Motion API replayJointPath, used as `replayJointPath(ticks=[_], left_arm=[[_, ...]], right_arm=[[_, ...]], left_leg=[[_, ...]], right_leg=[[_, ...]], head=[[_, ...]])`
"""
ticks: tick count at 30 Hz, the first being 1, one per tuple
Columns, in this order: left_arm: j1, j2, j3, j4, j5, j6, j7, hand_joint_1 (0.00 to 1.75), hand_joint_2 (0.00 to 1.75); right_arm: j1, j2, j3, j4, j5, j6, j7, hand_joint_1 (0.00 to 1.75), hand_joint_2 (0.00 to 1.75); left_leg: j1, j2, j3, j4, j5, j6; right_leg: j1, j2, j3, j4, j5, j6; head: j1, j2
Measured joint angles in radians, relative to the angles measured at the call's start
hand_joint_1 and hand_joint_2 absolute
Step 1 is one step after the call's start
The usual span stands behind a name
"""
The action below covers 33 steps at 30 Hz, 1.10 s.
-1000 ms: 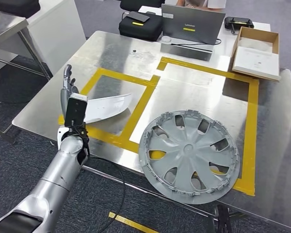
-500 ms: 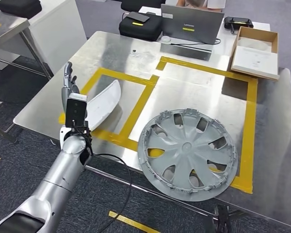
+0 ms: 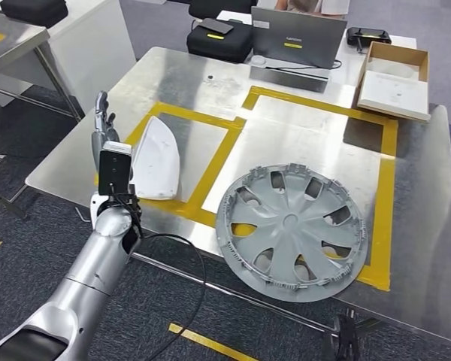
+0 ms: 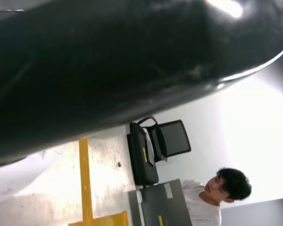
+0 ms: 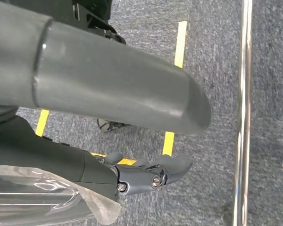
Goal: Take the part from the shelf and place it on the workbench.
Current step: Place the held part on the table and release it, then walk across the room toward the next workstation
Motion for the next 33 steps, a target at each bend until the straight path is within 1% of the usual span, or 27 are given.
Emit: replayJointPath(ticks=[1,2,3,5,6,7,8,9,10,11,12,13,16,17,18,19,21,22,23,24,26,27,28,29,31,32,33], left_arm=[[0.0,0.0,0.0,0.0,0.0,0.001,0.0,0.0,0.0],[-0.001,0.0,-0.001,0.0,0.001,0.002,0.0,0.0,0.0],[-0.002,-0.001,-0.001,0.0,0.001,0.002,0.0,0.0,0.0],[-0.001,-0.001,-0.002,-0.001,0.001,0.005,0.0,0.0,0.0],[0.001,-0.001,-0.002,-0.001,0.001,0.008,0.0,0.0,0.0],[0.004,-0.001,-0.002,-0.001,0.001,0.01,0.0,0.0,0.0],[0.006,-0.001,-0.002,-0.001,0.001,0.012,0.0,0.0,0.0],[0.009,-0.001,-0.002,-0.001,0.001,0.013,0.0,0.0,0.0],[0.01,-0.001,-0.002,-0.001,0.001,0.014,0.0,0.0,0.0],[0.01,0.0,-0.002,-0.002,0.001,0.014,0.0,0.0,0.0],[0.01,0.0,-0.002,-0.003,0.001,0.015,0.0,0.0,0.0],[0.009,0.0,-0.002,-0.004,0.002,0.015,0.0,0.0,0.0],[0.01,0.0,-0.002,-0.005,0.002,0.017,0.0,0.0,0.0],[0.01,0.001,-0.002,-0.006,0.001,0.019,0.001,0.0,0.0],[0.009,0.001,-0.003,-0.006,0.0,0.023,0.001,0.0,0.0],[0.01,0.002,-0.003,-0.006,-0.001,0.027,0.002,0.0,0.0],[0.012,0.005,-0.003,-0.006,-0.004,0.035,0.003,0.0,0.0],[0.014,0.007,-0.003,-0.006,-0.005,0.037,0.003,0.0,0.0],[0.015,0.008,-0.003,-0.006,-0.006,0.039,0.003,0.0,0.0],[0.015,0.009,-0.003,-0.006,-0.008,0.041,0.003,0.0,0.0],[0.012,0.01,-0.003,-0.006,-0.011,0.044,0.003,0.0,0.0],[0.01,0.01,-0.003,-0.006,-0.013,0.044,0.003,0.0,0.0],[0.009,0.01,-0.003,-0.006,-0.014,0.044,0.003,0.0,0.0],[0.008,0.01,-0.003,-0.006,-0.015,0.045,0.003,0.0,0.0],[0.008,0.011,-0.004,-0.006,-0.016,0.044,0.003,0.0,0.0],[0.007,0.011,-0.004,-0.006,-0.016,0.044,0.003,0.0,0.0],[0.006,0.01,-0.005,-0.006,-0.016,0.043,0.003,0.0,0.0]], right_arm=[[0.0,0.0,0.0,0.0,0.0,0.0,0.0,0.0,0.0],[0.001,0.0,0.001,0.0,0.0,0.0,0.0,0.0,0.0],[0.0,0.0,0.001,0.0,0.0,0.0,-0.001,0.0,0.0],[0.002,0.001,0.002,0.0,0.002,-0.001,-0.001,0.0,0.0],[0.003,0.002,0.003,0.0,0.002,-0.003,-0.002,0.0,0.0],[0.006,0.005,0.004,0.0,0.003,-0.007,-0.003,0.0,0.0],[0.008,0.007,0.006,0.0,0.003,-0.01,-0.006,0.0,0.0],[0.009,0.009,0.007,0.0,0.003,-0.013,-0.008,0.0,0.0],[0.009,0.011,0.009,0.0,0.003,-0.016,-0.011,0.0,0.0],[0.009,0.013,0.011,0.0,0.003,-0.017,-0.014,0.0,0.0],[0.007,0.015,0.012,0.0,0.003,-0.018,-0.016,0.0,0.0],[0.007,0.017,0.014,0.0,0.003,-0.018,-0.017,0.0,0.0],[0.011,0.022,0.017,0.0,0.001,-0.021,-0.017,0.0,0.0],[0.011,0.023,0.017,0.0,0.001,-0.022,-0.017,0.0,0.0],[0.009,0.024,0.017,0.0,0.001,-0.022,-0.018,0.0,0.0],[0.008,0.025,0.018,0.0,0.002,-0.022,-0.02,0.0,0.0],[0.009,0.029,0.019,0.0,0.003,-0.024,-0.024,0.0,0.0],[0.011,0.032,0.02,0.0,0.003,-0.025,-0.025,0.0,0.0],[0.013,0.035,0.022,0.0,0.003,-0.027,-0.026,0.0,0.0],[0.014,0.037,0.023,0.0,0.003,-0.027,-0.027,0.0,0.0],[0.015,0.043,0.026,0.0,0.003,-0.028,-0.027,0.0,0.0],[0.015,0.045,0.027,0.0,0.003,-0.028,-0.027,0.0,0.0],[0.015,0.047,0.028,0.0,0.002,-0.028,-0.027,0.0,0.0],[0.014,0.048,0.03,0.0,0.0,-0.028,-0.026,0.0,0.0],[0.014,0.048,0.032,0.0,-0.004,-0.027,-0.022,0.0,0.0],[0.014,0.047,0.033,0.0,-0.006,-0.027,-0.02,0.0,0.0],[0.014,0.047,0.033,0.0,-0.008,-0.026,-0.018,0.0,0.0]], left_leg=[[0.001,0.0,-0.001,-0.004,0.006,0.005],[0.002,0.001,-0.003,-0.008,0.012,0.012],[0.005,0.002,-0.006,-0.012,0.018,0.018],[0.005,0.003,-0.016,-0.013,0.027,0.025],[0.004,0.004,-0.023,-0.013,0.031,0.026],[0.003,0.004,-0.029,-0.012,0.035,0.026],[0.003,0.004,-0.034,-0.011,0.039,0.025],[0.003,0.003,-0.038,-0.01,0.041,0.023],[0.004,0.003,-0.041,-0.007,0.043,0.021],[0.002,0.003,-0.044,-0.004,0.044,0.017],[0.001,0.003,-0.048,0.0,0.046,0.013],[-0.001,0.003,-0.052,0.003,0.049,0.008],[0.0,0.003,-0.06,0.006,0.055,-0.008],[0.001,0.003,-0.065,0.017,0.044,-0.014],[0.002,0.002,-0.076,0.046,0.02,-0.019],[0.004,0.002,-0.094,0.095,-0.015,-0.024],[0.008,0.002,-0.138,0.226,-0.089,-0.033],[0.009,0.002,-0.15,0.272,-0.109,-0.034],[0.009,0.002,-0.145,0.283,-0.11,-0.034],[0.009,0.002,-0.121,0.253,-0.093,-0.031],[0.007,0.002,-0.039,0.117,-0.04,-0.021],[0.005,0.002,-0.005,0.053,-0.023,-0.017],[0.003,0.002,0.015,0.013,-0.015,-0.013],[0.001,0.002,0.021,-0.004,-0.015,-0.01],[0.001,0.002,0.016,-0.01,-0.006,0.0],[0.002,0.003,0.014,-0.014,0.001,0.007],[0.004,0.004,0.011,-0.019,0.008,0.014]], right_leg=[[-0.001,0.0,-0.005,0.002,-0.003,0.005],[-0.002,0.0,-0.013,0.014,-0.017,0.01],[-0.002,0.0,-0.027,0.045,-0.042,0.013],[-0.003,0.0,-0.075,0.165,-0.114,0.02],[-0.003,0.0,-0.099,0.228,-0.141,0.023],[-0.003,0.0,-0.11,0.267,-0.153,0.025],[-0.003,0.0,-0.104,0.267,-0.147,0.026],[-0.004,0.0,-0.075,0.226,-0.124,0.026],[-0.004,-0.001,-0.032,0.157,-0.095,0.025],[-0.003,-0.001,0.01,0.086,-0.076,0.024],[-0.003,-0.001,0.042,0.032,-0.064,0.02],[-0.002,0.0,0.059,0.003,-0.061,0.015],[0.0,0.001,0.058,-0.004,-0.054,-0.004],[-0.001,0.0,0.055,-0.006,-0.049,-0.011],[-0.003,-0.001,0.052,-0.008,-0.044,-0.019],[-0.004,-0.002,0.048,-0.009,-0.039,-0.025],[-0.003,-0.002,0.037,-0.008,-0.031,-0.03],[-0.002,-0.002,0.031,-0.008,-0.026,-0.03],[-0.001,-0.002,0.025,-0.008,-0.022,-0.03],[0.0,-0.002,0.02,-0.008,-0.018,-0.029],[0.001,-0.002,0.013,-0.007,-0.01,-0.024],[0.003,-0.001,0.01,-0.006,-0.007,-0.021],[0.004,-0.002,0.006,-0.005,-0.003,-0.017],[0.004,-0.002,0.002,-0.005,0.001,-0.011],[0.002,-0.002,-0.004,-0.005,0.007,0.001],[0.002,-0.002,-0.011,0.002,-0.001,0.006],[0.001,-0.001,-0.022,0.024,-0.021,0.011]], head=[[0.0,0.0],[0.001,0.0],[0.002,0.0],[0.004,0.0],[0.004,0.0],[0.003,0.0],[0.004,0.0],[0.004,0.0],[0.004,0.0],[0.004,0.0],[0.003,0.0],[0.003,0.0],[0.003,0.0],[0.002,0.0],[0.0,0.0],[-0.001,0.0],[-0.003,0.0],[-0.003,0.0],[-0.003,0.0],[-0.003,0.0],[-0.003,0.0],[-0.002,0.0],[-0.002,0.0],[-0.002,0.0],[-0.002,0.0],[-0.001,0.0],[0.0,0.0]])
